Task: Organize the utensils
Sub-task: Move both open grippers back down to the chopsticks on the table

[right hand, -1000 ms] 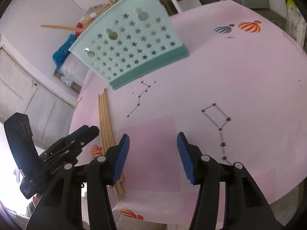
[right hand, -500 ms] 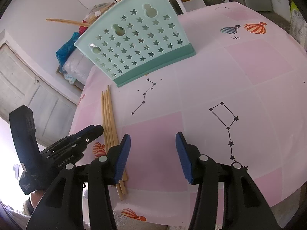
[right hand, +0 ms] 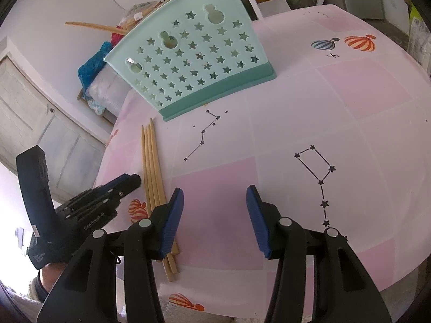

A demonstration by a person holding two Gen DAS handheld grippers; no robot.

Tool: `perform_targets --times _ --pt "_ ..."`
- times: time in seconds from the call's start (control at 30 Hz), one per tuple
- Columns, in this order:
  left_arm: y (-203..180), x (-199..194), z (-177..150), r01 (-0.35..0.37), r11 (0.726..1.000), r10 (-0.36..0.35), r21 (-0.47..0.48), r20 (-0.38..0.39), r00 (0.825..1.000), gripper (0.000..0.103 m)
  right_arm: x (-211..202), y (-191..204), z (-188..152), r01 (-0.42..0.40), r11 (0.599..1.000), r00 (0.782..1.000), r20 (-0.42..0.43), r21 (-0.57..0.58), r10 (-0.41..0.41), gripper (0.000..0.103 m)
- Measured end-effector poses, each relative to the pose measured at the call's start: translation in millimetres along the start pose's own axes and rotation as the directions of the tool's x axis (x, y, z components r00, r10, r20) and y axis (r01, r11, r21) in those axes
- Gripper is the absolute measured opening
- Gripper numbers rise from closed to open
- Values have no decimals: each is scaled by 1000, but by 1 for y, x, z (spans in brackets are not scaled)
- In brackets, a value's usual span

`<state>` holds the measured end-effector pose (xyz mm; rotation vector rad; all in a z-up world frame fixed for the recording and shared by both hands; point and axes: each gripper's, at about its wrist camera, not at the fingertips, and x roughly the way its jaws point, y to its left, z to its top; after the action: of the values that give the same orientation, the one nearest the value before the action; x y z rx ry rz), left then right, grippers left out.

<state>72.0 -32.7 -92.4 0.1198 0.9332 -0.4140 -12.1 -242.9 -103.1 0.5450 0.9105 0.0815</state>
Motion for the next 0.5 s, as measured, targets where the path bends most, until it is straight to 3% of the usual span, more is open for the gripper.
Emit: perform_targets --times 0.17,0.5 --pt "13 -4 8 78 993 -78 -88 7 997 24 3 6 0 2 1000 1000 -6 -21 -3 47" --pt "-10 7 8 43 999 -43 -3 19 999 27 3 6 -1 13 1000 1000 -6 -24 -14 47"
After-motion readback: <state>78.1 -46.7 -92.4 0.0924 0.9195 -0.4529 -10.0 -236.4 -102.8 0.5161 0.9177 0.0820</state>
